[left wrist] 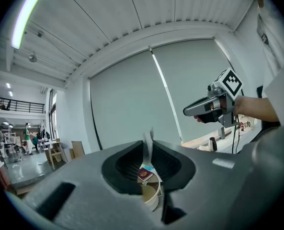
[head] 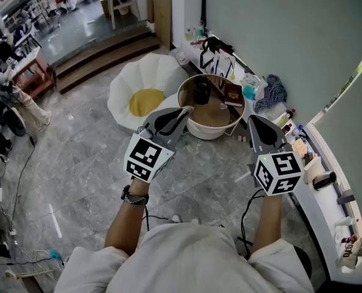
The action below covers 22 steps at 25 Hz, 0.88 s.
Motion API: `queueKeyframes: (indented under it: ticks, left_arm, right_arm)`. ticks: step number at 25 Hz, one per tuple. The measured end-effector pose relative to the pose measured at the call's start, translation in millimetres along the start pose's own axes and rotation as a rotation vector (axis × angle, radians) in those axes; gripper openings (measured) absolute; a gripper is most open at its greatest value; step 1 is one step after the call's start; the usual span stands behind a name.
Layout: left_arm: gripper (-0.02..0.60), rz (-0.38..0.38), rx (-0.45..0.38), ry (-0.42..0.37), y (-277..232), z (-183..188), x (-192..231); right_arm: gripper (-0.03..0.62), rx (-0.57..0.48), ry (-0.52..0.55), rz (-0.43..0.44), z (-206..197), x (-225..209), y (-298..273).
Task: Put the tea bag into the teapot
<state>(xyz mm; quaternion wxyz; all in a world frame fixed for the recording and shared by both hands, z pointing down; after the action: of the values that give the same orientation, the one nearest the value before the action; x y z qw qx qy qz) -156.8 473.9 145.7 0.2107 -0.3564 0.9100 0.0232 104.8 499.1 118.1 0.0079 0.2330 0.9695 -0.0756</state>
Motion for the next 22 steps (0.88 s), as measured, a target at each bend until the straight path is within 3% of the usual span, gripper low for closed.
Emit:
queueKeyframes:
  ticks: [7,16,22]
  left_arm:
    - [0.049,0.020,0.007,0.007,-13,2,-16]
    - [0.049,0.013,0.050,0.030,-32,-3,-45]
    - [0.048,0.014,0.062,0.045,-51,-11,-43]
  right_arm:
    - [0.006,-0.037,-0.040,0.037,-5,-20,10]
    - [0.006,-0.012,-0.057,0.062,-25,-47,16]
    - [0.006,0.005,-0.078,0.066,-35,-62,5]
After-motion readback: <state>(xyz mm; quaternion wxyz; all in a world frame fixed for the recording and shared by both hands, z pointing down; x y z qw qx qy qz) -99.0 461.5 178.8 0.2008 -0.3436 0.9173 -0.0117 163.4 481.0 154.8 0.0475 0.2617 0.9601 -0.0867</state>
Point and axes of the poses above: the fingertips, and each gripper's own axes: y backward along the fingers, x to its left, z out of its top, the point moved 9 cm from there along y, backward along the fingers, and after that the axes turned 10 degrees about -y, right-handed, at the moved point
